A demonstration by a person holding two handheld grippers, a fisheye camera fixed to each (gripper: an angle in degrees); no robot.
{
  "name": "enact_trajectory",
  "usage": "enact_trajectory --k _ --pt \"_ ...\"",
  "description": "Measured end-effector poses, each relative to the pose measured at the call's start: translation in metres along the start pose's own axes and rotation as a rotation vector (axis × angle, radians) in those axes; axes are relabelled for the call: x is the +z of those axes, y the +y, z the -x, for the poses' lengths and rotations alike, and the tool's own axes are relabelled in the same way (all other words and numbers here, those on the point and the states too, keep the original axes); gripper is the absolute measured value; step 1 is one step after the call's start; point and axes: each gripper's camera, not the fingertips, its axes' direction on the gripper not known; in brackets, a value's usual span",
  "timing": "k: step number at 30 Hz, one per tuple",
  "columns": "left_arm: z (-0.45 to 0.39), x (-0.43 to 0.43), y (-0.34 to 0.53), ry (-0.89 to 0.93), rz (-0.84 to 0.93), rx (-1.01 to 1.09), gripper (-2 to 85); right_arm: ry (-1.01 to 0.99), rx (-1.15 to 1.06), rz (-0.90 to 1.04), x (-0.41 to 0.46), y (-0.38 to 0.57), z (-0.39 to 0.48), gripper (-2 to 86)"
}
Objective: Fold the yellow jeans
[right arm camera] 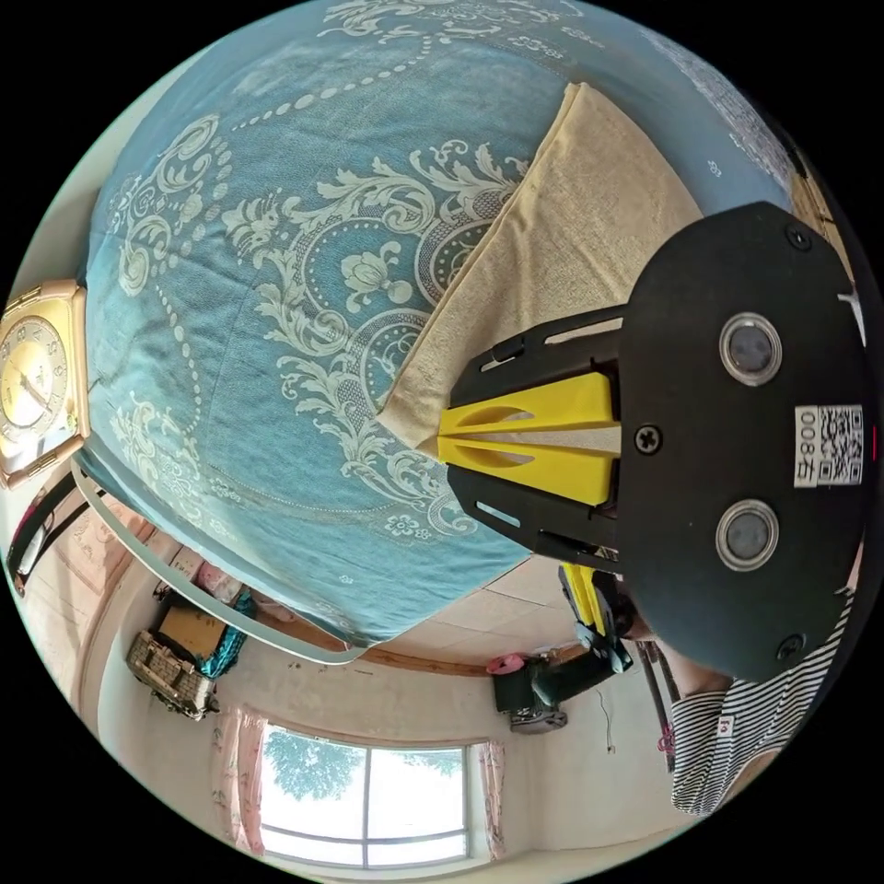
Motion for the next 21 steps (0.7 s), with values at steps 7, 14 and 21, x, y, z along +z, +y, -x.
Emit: enact_trajectory --k 7,14,21 --pt "-0.060 -0.001 0.007 -0.132 -0.041 0.228 0.5 0.141 -0.110 0.007 0.018 0.011 0.014 0.2" --pt "-0.079 0.044 0.011 -0.274 0.122 0.290 0.1 0.073 -0.109 -0.040 -0.001 0.026 0.006 0.1" --pt "-0.112 0.059 0.023 -0.370 0.134 0.366 0.1 0.076 -0.055 -0.033 0.002 0.028 -0.009 0.1"
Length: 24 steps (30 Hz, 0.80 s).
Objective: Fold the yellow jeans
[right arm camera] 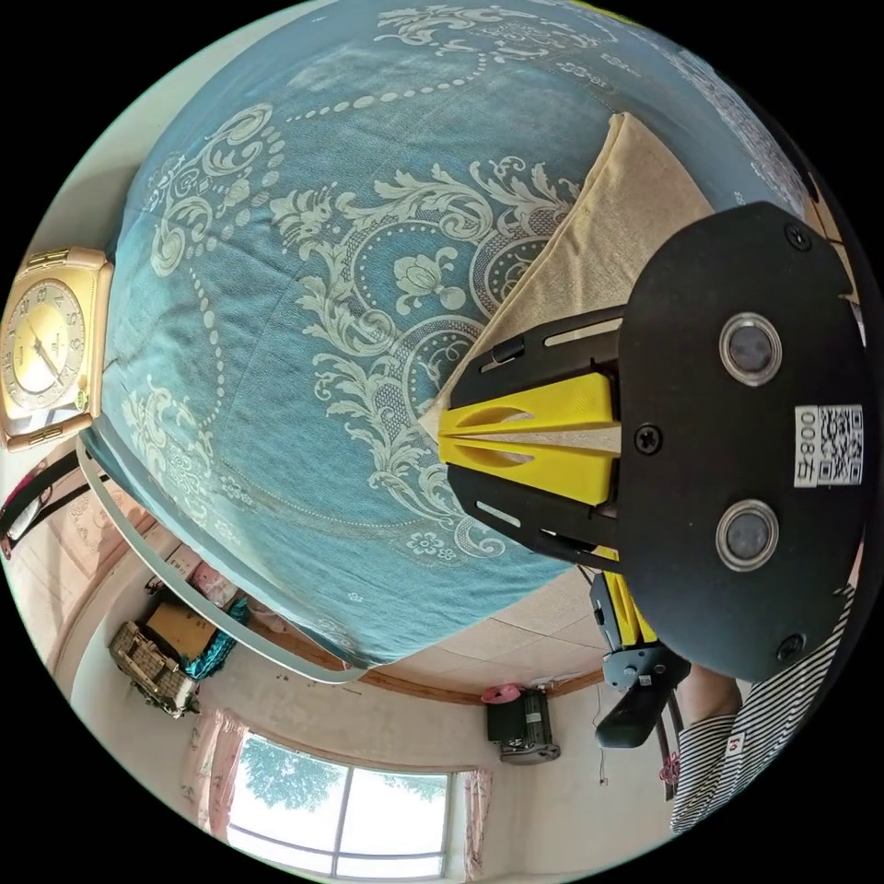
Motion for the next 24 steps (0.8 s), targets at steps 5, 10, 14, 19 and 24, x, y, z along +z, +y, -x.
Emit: enact_trajectory --k 5,10,14,19,24 --pt "-0.017 0.001 0.000 0.031 -0.009 -0.007 0.0 0.077 -0.063 0.032 -0.001 0.013 0.004 0.1" --pt "-0.028 -0.004 -0.004 0.106 0.013 -0.067 0.0 -0.020 -0.067 -0.014 -0.028 0.043 -0.005 0.1" --pt "-0.050 -0.021 -0.005 0.101 -0.076 -0.033 0.0 -0.104 -0.125 -0.032 -0.060 0.108 -0.011 0.1" --pt "-0.069 0.001 -0.013 0.006 0.049 -0.032 0.0 -0.106 -0.067 0.048 -0.063 0.204 -0.030 0.1" --pt "-0.091 0.007 -0.018 -0.023 0.049 -0.005 0.0 -0.150 0.057 -0.014 -0.055 0.266 -0.057 0.1"
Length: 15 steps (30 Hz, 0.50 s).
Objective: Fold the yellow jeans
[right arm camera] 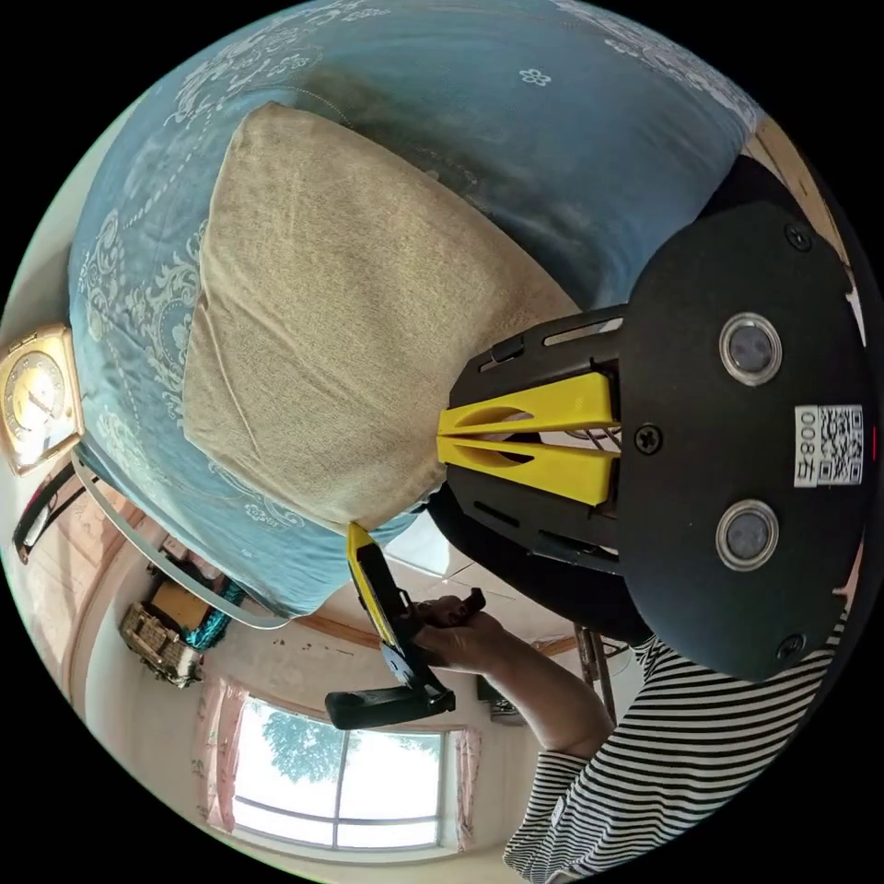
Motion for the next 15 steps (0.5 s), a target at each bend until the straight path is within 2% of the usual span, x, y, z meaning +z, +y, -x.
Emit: enact_trajectory --k 6,9,11,15 --pt "-0.026 0.003 -0.012 -0.025 0.027 0.005 0.0 0.073 -0.079 -0.019 -0.037 0.038 0.004 0.1" --pt "-0.044 0.000 -0.015 -0.058 -0.001 0.008 0.0 0.040 0.027 -0.045 -0.054 0.076 -0.023 0.1" --pt "-0.063 -0.002 -0.018 -0.014 -0.027 0.033 0.1 0.016 0.114 -0.025 -0.055 0.104 -0.046 0.0" --pt "-0.099 0.003 -0.023 0.085 -0.028 0.087 0.2 0.043 0.142 0.044 -0.047 0.128 -0.061 0.1"
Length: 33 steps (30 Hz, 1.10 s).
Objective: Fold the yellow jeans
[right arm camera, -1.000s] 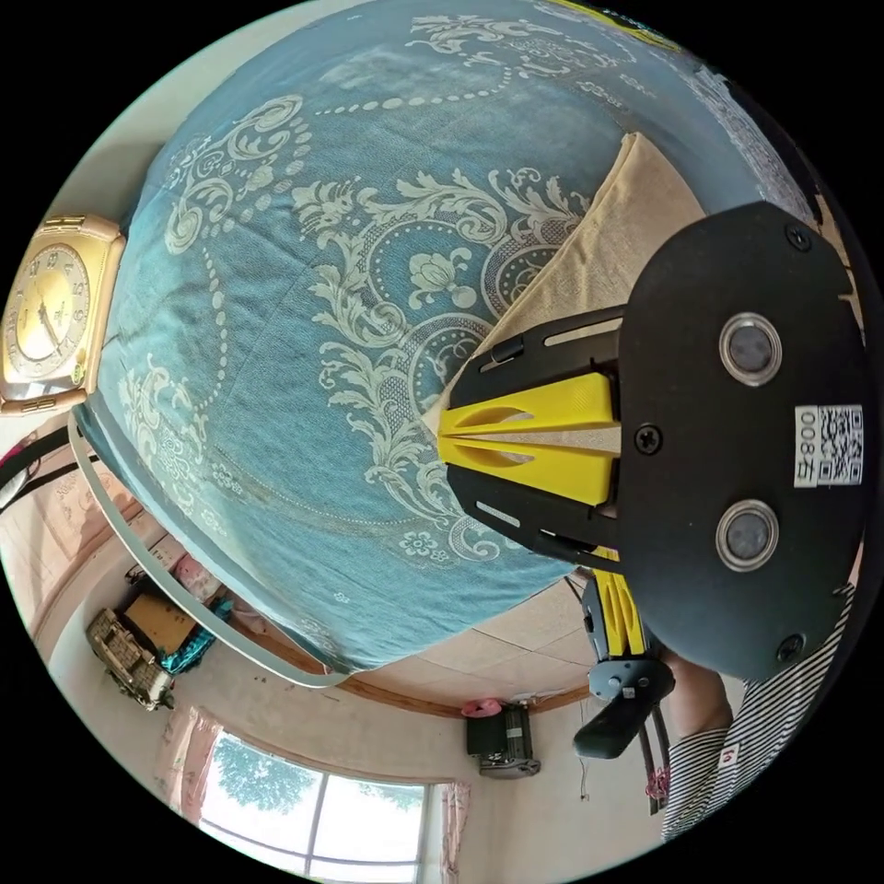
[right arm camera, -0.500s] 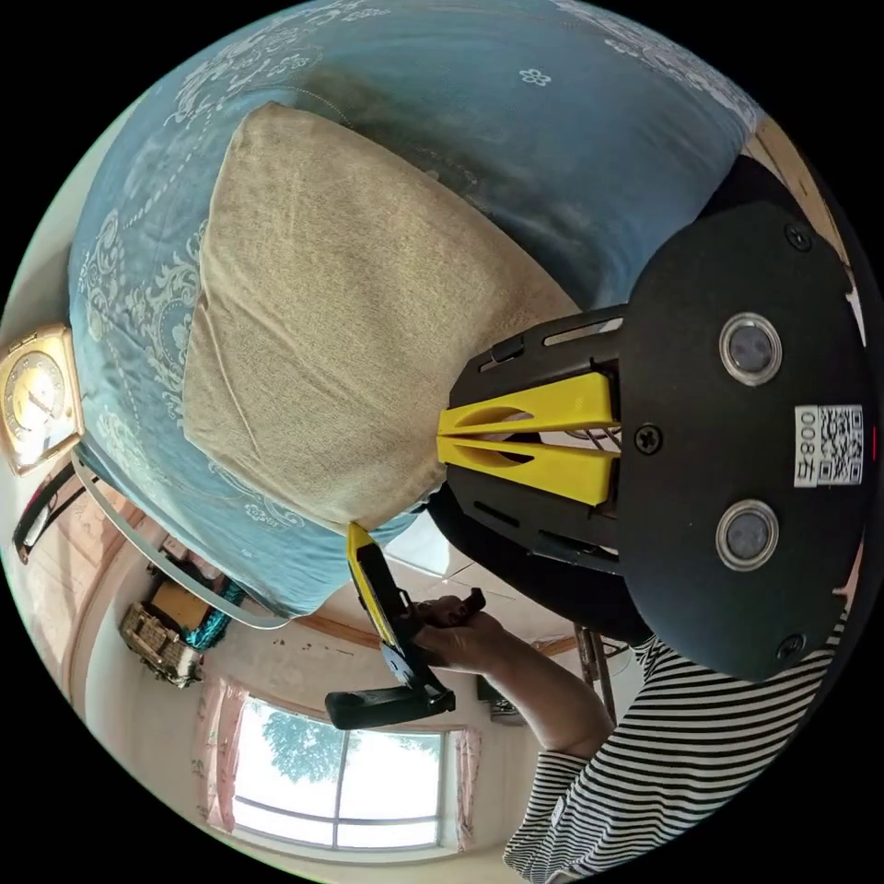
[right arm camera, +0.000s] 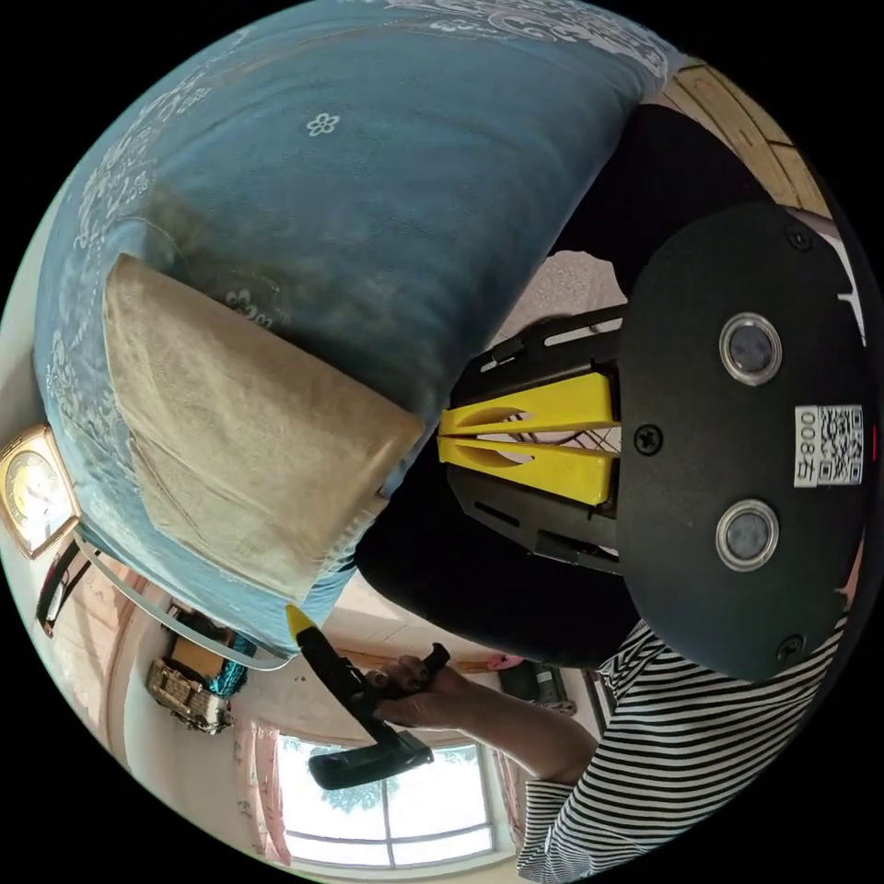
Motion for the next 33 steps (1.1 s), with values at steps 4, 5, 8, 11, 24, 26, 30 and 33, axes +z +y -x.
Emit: enact_trajectory --k 4,5,8,11,24,26,30,33 --pt "-0.044 0.032 -0.012 0.181 0.107 0.063 0.2 -0.117 0.009 -0.076 -0.026 0.022 -0.017 0.1" --pt "-0.056 0.042 -0.016 0.212 0.136 0.079 0.2 -0.133 0.010 -0.110 -0.039 0.028 -0.023 0.1" --pt "-0.077 0.060 -0.028 0.266 0.164 0.072 0.2 -0.141 0.018 -0.199 -0.066 0.038 -0.038 0.1" --pt "-0.092 0.072 -0.039 0.265 0.166 0.070 0.2 -0.171 -0.001 -0.154 -0.064 0.037 -0.048 0.1" --pt "-0.116 0.126 -0.067 0.159 0.299 0.045 0.1 -0.128 0.004 -0.266 -0.122 0.026 -0.099 0.1" --pt "-0.120 0.132 -0.071 0.156 0.300 0.048 0.1 -0.077 0.008 -0.296 -0.140 -0.005 -0.111 0.1" --pt "-0.127 0.141 -0.077 0.138 0.304 0.065 0.1 0.023 0.054 -0.257 -0.143 -0.044 -0.130 0.0" --pt "-0.132 0.150 -0.082 0.120 0.307 0.079 0.1 0.058 0.061 -0.158 -0.128 -0.056 -0.143 0.0"
